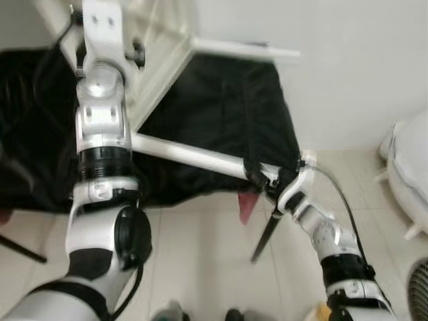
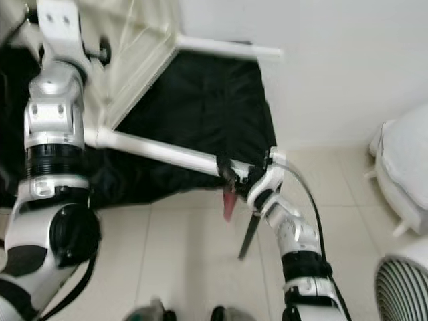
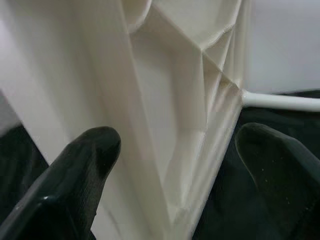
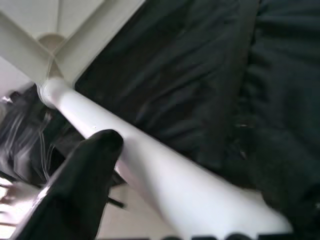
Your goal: Building children table
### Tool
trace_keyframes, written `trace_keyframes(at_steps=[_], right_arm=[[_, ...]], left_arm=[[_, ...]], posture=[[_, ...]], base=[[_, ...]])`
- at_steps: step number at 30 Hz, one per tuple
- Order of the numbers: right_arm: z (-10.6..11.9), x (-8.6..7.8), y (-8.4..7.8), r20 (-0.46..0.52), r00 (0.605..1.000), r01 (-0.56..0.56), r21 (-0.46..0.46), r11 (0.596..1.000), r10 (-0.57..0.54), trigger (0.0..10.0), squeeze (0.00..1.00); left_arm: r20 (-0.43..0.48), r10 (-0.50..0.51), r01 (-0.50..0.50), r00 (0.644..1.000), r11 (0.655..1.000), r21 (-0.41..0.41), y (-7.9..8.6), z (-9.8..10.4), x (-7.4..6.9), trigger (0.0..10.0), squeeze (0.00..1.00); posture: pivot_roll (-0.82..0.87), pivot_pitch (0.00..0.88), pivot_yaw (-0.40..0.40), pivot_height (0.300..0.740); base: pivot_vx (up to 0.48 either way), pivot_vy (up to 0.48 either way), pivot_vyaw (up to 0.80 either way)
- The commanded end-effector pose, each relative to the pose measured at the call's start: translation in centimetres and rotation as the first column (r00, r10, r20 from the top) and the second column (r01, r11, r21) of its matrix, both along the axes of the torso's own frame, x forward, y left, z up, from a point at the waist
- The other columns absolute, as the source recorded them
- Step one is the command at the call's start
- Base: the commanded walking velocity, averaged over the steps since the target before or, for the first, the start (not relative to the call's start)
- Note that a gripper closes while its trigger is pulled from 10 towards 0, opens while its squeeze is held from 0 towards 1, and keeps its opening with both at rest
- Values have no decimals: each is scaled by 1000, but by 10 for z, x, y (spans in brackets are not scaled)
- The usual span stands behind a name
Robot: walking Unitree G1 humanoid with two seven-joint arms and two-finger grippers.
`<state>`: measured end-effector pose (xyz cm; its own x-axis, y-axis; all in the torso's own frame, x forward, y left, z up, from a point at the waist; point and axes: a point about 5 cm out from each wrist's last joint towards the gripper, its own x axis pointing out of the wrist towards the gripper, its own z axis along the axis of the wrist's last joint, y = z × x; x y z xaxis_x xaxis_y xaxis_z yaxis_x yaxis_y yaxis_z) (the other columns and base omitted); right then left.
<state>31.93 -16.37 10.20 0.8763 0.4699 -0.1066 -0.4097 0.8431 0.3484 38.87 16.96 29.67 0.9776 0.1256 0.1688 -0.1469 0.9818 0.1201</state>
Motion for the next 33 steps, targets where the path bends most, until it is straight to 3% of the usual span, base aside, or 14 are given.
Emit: trace_keyframes(at_steps=[1,2,3,7,26,33], right_arm=[[-8,-3,-7,-32,999,31,-48,998,-33,10000,1000],[-2,-3,-8,14,999,44,-107,993,-43,10000,0],[6,-3,-9,77,996,61,-152,986,-49,10000,0],[20,-6,-11,175,984,75,-169,983,-45,10000,0],[20,-10,-16,189,980,104,-198,975,-66,10000,0],[26,-8,-18,228,969,132,-158,979,-93,10000,0]], left_arm=[[-15,47,-48,999,999,-17,7,-4,0,10000,0],[-19,41,-42,999,999,-32,5,-7,1,10000,0],[-41,29,-31,999,998,-47,4,-15,4,10000,0],[-102,28,-34,994,998,-56,4,-36,8,10000,0],[-113,21,-25,993,999,-36,5,-42,10,10000,0],[-115,19,-23,993,999,-28,4,-43,10,10000,0]], posture=[[35,42,-21,740],[32,41,-22,740],[27,37,-23,740],[21,34,-22,740],[26,30,-21,740],[25,33,-20,740]], base=[[0,0,0],[0,0,0],[0,0,0],[0,0,0],[0,0,0],[0,0,0]])
